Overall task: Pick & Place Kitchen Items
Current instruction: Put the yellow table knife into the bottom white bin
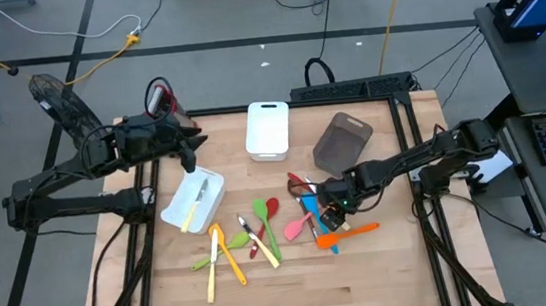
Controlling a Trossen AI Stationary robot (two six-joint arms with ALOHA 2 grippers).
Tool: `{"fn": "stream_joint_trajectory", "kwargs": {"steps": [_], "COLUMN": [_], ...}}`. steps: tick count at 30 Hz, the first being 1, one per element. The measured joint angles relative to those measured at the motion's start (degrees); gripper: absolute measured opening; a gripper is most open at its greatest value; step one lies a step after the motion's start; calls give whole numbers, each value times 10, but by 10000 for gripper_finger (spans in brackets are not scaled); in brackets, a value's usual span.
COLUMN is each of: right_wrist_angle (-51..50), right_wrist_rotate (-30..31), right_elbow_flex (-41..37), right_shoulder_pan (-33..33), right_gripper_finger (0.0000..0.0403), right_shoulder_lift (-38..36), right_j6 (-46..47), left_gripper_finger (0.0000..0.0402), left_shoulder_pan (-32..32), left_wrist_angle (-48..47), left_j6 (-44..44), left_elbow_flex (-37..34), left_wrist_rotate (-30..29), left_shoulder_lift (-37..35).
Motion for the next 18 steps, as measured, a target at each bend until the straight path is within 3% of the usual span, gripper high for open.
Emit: {"fn": "stream_joint_trajectory", "kwargs": {"steps": [12,18], "right_wrist_angle": [-3,-11], "right_wrist_rotate": [12,10], "right_elbow_flex": [3,2], "right_shoulder_pan": [9,9], "right_gripper_finger": [212,212], "right_shoulder_lift": [94,104], "right_j6": [44,76], "left_gripper_finger": [145,145], "left_shoulder_pan": [0,0], "left_wrist_angle": [0,0], "left_j6": [15,15], "left_elbow_flex": [0,0], "left_wrist_rotate": [0,0], "left_shoulder_lift": [0,0]}}
